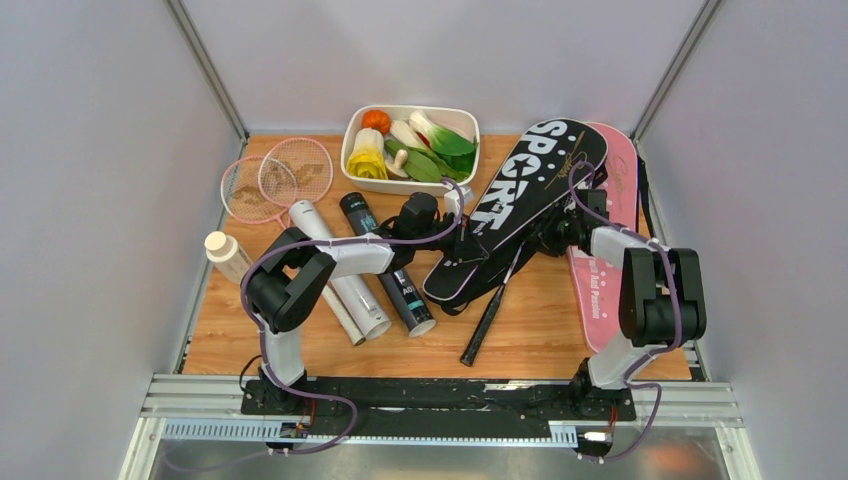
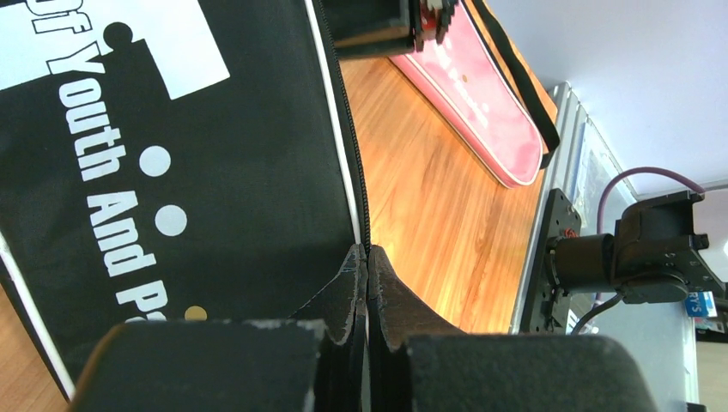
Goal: Pack up the badminton gear
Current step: Place the shuttlecock in the racket bag.
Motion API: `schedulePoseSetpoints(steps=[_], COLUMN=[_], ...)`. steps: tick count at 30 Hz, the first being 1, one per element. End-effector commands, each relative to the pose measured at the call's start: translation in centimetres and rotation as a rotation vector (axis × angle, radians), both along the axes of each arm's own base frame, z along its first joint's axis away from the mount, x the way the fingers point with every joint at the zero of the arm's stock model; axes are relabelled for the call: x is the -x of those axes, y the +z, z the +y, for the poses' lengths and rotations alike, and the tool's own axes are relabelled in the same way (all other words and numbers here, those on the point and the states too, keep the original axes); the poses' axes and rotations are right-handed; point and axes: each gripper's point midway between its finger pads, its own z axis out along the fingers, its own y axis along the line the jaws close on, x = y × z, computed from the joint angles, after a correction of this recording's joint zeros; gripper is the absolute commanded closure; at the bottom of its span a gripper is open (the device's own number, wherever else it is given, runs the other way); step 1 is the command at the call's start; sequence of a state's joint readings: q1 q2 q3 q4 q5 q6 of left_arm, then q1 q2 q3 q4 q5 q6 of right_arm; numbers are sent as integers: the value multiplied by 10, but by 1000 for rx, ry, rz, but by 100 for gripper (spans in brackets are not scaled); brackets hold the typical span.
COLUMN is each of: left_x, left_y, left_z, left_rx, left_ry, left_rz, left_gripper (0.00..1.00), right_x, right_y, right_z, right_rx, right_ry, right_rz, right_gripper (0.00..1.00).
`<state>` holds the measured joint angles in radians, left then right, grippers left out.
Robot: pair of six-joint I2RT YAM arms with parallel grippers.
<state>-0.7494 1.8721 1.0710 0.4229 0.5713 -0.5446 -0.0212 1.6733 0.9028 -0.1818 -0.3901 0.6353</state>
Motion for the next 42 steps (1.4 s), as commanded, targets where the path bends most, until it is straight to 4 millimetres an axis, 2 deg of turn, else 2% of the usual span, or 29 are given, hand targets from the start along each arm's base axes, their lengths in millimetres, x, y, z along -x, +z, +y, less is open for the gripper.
schedulePoseSetpoints(steps=[1,8,13,16,18,21,22,33,42], left_x=[-5,-6,-6,-4,-2,0,2,7,16], left_y=[40,41,37,34,33,30,28,16,13], left_z=[-13,-14,-18,-20,-21,-20,-19,-13,-13], left_rx=[86,86,90,88,85,83,78,56,52], left_ry=[-25,-21,-24,-30,-35,-36,-36,-38,-49], left_rz=[-78,-75,-62,-59,-56,-56,-52,-40,-28], left_gripper=[100,100,100,100,100,100,100,100,100], right_x=[-6,12,22,21,17,8,5,-32,-63], right_y=[30,25,20,22,25,31,33,67,77], right_z=[17,25,30,31,32,33,33,24,16], right_rx=[-85,-137,-184,-207,-218,-236,-241,-281,-380], right_ry=[84,94,81,70,64,55,51,-56,-203], right_rz=[-207,-214,-213,-229,-243,-270,-280,-419,-456], right_gripper=[58,61,69,74,81,98,100,100,100])
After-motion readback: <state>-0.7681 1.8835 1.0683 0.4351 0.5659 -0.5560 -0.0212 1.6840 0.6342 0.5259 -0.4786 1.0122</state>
